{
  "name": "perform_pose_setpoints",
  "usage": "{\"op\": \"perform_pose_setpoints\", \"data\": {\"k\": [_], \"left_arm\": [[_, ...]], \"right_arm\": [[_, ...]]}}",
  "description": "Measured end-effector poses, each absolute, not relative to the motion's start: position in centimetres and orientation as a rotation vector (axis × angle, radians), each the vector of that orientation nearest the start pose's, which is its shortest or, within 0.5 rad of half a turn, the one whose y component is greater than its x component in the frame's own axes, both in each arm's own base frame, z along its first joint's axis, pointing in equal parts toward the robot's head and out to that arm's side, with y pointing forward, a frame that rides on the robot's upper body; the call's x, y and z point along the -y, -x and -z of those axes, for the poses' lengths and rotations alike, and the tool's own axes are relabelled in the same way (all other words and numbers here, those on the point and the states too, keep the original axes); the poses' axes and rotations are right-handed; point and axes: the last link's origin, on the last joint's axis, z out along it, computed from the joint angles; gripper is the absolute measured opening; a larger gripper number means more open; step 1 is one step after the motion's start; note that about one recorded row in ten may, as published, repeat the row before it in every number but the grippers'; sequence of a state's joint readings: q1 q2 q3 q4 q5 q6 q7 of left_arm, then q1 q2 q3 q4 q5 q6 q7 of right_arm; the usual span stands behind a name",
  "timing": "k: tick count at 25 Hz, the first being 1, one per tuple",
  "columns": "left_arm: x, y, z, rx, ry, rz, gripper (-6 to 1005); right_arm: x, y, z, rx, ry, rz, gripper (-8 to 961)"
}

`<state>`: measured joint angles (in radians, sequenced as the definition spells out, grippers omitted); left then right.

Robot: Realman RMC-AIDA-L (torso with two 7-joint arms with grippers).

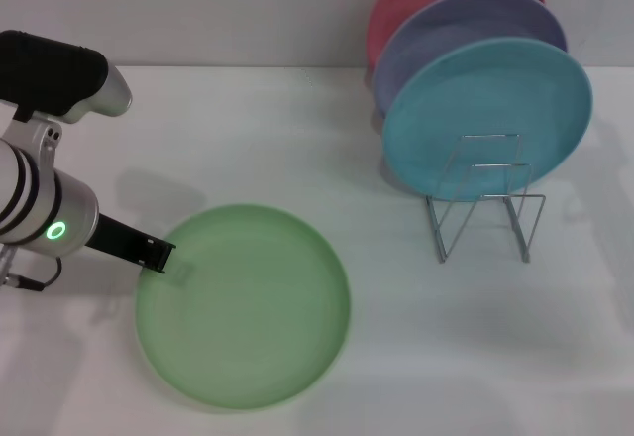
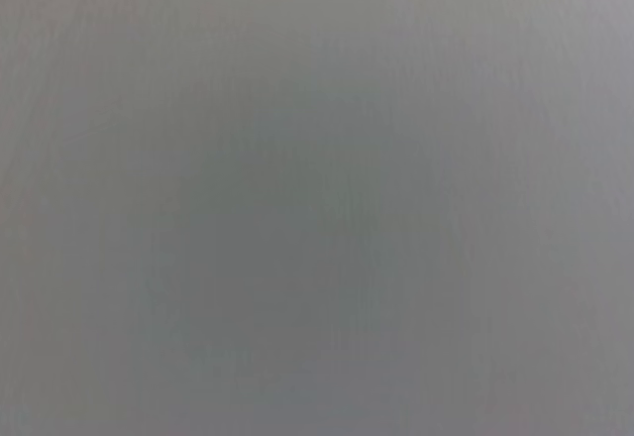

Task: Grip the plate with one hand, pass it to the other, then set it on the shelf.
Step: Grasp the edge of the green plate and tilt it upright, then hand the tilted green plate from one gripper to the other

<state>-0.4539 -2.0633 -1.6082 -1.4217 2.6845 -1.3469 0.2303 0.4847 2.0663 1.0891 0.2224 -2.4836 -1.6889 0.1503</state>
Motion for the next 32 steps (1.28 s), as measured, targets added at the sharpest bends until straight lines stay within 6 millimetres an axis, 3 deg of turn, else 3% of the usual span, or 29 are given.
{"op": "perform_pose_setpoints", "data": {"k": [12,32], "left_arm": [[-35.9,18.6,-1.0,1.038,2.263,-0.299,35],[-35.9,18.0,-1.8,0.985,2.247,-0.229,35]], "right_arm": [[-33.2,-23.6,-4.7,-0.029,1.346,-1.228,817],[-33.8,-22.6,-4.8,-0.012,1.350,-1.264,816]]}}
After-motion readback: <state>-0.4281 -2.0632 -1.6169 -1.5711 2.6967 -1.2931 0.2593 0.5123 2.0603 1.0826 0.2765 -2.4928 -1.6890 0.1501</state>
